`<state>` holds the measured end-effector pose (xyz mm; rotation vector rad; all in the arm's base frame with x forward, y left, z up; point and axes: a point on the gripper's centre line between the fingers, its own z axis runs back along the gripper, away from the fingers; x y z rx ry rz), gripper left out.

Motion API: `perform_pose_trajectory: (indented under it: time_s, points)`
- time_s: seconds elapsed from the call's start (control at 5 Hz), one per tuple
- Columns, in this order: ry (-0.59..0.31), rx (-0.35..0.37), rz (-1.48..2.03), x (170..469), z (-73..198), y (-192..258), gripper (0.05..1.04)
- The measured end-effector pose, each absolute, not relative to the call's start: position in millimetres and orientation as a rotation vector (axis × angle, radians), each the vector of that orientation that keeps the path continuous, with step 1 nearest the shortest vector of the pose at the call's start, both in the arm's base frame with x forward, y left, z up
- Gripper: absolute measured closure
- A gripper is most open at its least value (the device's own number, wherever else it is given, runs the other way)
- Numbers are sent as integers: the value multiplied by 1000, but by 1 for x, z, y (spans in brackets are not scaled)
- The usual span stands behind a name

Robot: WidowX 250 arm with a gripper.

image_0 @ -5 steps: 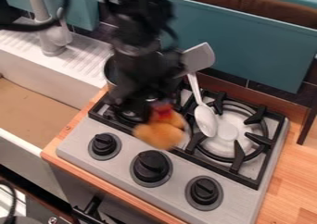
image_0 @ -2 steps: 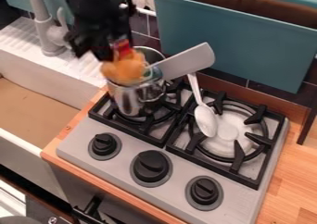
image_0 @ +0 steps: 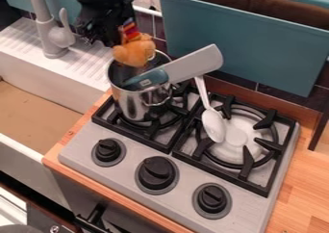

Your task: Put the orange object inside the pot

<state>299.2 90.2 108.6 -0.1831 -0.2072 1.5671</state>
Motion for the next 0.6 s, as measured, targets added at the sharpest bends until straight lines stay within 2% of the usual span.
perform_pose_trajectory:
  time_s: [0.2, 0.6]
  points:
    - [-264, -131, 1578, 311, 94, 89, 678]
    - [-315, -62, 1554, 311, 75, 86, 678]
